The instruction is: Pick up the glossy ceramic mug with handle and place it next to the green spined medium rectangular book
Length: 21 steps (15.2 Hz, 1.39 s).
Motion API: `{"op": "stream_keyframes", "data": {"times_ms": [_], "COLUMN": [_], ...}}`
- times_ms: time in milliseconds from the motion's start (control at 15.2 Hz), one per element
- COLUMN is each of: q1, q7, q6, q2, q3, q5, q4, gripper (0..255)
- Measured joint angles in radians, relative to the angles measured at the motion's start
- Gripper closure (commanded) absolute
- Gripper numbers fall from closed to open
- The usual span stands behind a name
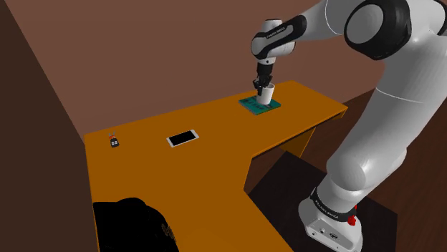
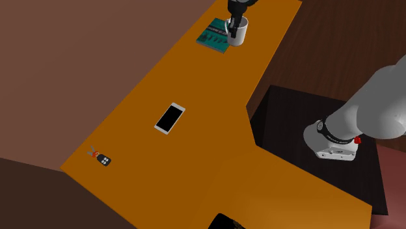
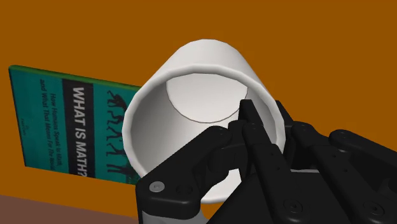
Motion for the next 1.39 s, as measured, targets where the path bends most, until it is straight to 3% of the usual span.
{"op": "stream_keyframes", "data": {"times_ms": [1386], "q1": [-0.009], "q7": [-0.003], "q6": [0.254], "q2": [0.156], "q3": [0.003], "q5": [0.018], "q4": [-0.099], "gripper": [255]}}
